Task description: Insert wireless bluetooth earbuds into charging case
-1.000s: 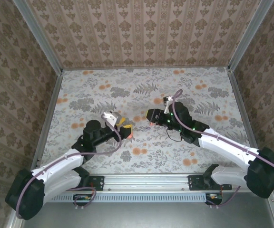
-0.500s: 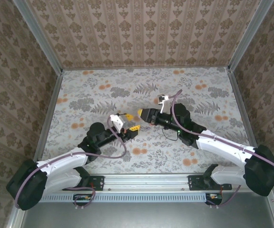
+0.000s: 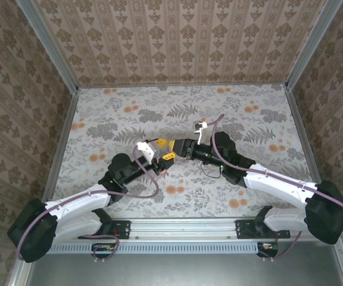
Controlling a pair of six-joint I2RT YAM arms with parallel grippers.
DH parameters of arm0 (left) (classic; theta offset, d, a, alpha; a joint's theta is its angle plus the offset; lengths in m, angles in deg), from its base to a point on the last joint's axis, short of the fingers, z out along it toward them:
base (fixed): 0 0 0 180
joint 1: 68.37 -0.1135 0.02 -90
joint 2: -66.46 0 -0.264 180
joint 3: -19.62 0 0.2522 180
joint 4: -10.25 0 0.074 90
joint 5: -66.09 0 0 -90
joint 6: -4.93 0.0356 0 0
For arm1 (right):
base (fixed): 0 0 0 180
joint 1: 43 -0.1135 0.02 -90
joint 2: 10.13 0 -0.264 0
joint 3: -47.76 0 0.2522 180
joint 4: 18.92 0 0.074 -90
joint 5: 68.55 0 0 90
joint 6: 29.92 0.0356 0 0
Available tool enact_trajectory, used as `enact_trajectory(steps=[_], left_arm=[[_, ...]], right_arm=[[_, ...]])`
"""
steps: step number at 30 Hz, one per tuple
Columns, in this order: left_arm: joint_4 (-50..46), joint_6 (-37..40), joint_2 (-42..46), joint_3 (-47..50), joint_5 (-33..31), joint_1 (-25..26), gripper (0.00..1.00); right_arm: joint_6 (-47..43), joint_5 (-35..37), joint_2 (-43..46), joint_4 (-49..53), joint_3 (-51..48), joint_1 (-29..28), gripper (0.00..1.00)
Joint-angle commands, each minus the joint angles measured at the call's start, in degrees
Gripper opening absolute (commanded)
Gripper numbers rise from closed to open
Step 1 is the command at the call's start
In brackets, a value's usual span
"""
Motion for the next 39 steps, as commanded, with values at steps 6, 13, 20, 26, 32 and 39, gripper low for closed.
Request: enact_trajectory(steps=[6, 13, 20, 26, 32, 39], left_arm=[[2.4, -0.2, -0.4, -1.9, -2.7, 0.7, 0.47], [2.4, -1.0, -1.0, -2.5, -2.8, 0.8, 0.42], [1.1, -2.2, -1.4, -3.5, -1.9, 0.6, 0.33], [-0.6, -4.9, -1.1, -3.7, 0.7, -1.7, 0.29], [-0.8, -10.3, -2.1, -3.9, 10.2, -7.6, 0.27], [2.3, -12.4, -5.2, -4.3, 18.1, -10.0, 0.26]], right_arm=[[1.1, -1.2, -0.9, -2.7, -0.3, -0.7, 0.42], [1.1, -1.4, -1.2, -3.1, -0.3, -1.2, 0.42], [0.9, -1.2, -1.6, -2.8, -0.3, -1.6, 0.42], [-1.7, 2.0, 0.4, -3.1, -1.4, -1.4, 0.63], [-13.4, 1.3, 4.7, 1.7, -0.9, 1.2, 0.75], [-27.5, -15.2, 6.3, -1.6, -1.5, 8.5, 0.74]])
